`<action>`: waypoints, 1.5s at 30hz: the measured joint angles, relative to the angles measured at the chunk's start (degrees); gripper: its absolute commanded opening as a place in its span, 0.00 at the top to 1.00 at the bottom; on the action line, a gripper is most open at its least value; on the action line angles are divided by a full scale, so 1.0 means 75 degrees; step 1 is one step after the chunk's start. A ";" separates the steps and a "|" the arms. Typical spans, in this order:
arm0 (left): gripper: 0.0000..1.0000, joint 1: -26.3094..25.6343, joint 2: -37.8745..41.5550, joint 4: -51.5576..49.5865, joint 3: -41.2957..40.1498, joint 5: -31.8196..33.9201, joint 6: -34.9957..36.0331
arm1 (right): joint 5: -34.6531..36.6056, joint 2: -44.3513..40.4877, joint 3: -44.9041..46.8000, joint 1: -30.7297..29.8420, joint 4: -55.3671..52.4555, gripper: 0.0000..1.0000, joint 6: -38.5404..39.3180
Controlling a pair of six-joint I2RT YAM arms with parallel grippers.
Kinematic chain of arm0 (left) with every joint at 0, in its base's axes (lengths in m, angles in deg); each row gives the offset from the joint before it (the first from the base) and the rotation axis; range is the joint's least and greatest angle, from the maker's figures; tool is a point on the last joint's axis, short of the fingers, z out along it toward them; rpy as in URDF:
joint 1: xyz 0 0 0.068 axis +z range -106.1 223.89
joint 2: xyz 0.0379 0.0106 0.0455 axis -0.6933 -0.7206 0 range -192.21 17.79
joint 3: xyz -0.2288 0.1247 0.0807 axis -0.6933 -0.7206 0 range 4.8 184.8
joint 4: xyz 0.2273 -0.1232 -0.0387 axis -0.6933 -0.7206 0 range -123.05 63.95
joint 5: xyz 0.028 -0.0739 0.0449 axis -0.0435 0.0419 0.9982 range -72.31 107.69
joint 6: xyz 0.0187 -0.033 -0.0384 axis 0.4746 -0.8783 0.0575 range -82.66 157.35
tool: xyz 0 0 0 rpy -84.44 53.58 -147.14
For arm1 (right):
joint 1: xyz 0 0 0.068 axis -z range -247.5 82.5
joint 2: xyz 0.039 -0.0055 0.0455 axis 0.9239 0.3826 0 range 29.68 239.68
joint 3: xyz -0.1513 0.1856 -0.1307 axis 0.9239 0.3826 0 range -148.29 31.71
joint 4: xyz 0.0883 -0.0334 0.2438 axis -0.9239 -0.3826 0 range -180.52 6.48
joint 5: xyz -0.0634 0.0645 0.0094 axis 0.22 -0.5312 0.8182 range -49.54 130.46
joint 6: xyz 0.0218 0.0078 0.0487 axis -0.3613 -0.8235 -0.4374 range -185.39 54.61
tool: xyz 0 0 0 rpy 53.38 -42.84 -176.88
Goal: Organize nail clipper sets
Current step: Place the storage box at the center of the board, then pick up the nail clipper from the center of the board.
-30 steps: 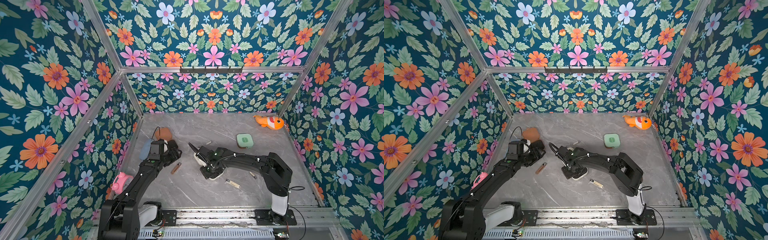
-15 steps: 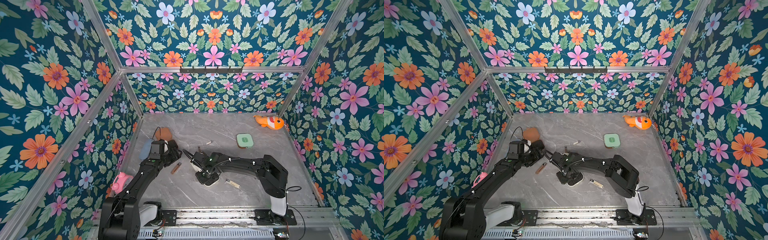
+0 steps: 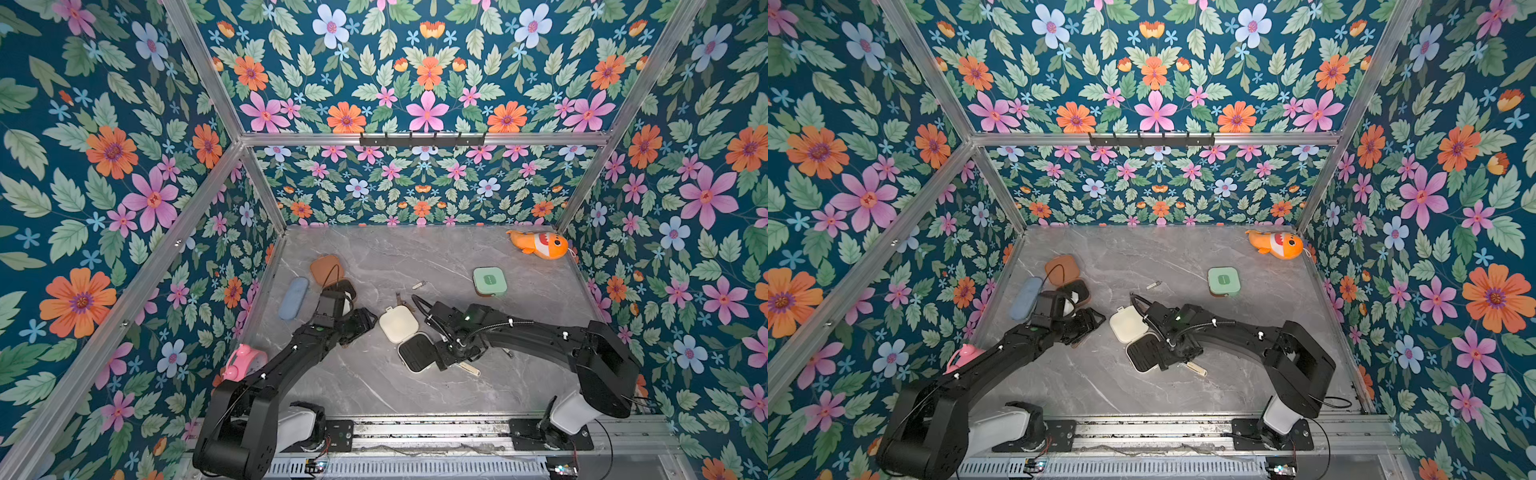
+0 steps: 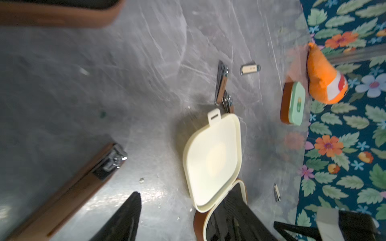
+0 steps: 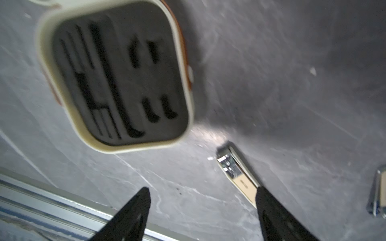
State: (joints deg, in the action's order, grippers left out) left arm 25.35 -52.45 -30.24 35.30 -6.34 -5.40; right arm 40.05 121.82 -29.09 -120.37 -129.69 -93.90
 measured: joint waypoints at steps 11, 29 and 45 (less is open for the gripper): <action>0.32 -0.0726 -0.0656 0.0825 0.0356 0.0160 -0.0484 | -0.0020 0.0306 0.0536 0.0472 0.0154 0.27 -0.0195; 0.32 -0.0734 -0.0717 0.0833 0.0530 0.0198 -0.0501 | -0.0306 0.0874 0.0370 0.0863 0.0350 0.83 -0.0166; 0.38 -0.0740 -0.2565 0.0749 0.2200 -0.0525 -0.0079 | -0.0003 0.0662 -0.1402 -0.0099 0.0507 0.88 0.0058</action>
State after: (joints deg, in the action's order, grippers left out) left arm 19.80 -71.68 -24.62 51.80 -10.28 -5.99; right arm 40.03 126.78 -39.60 -121.11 -125.89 -93.46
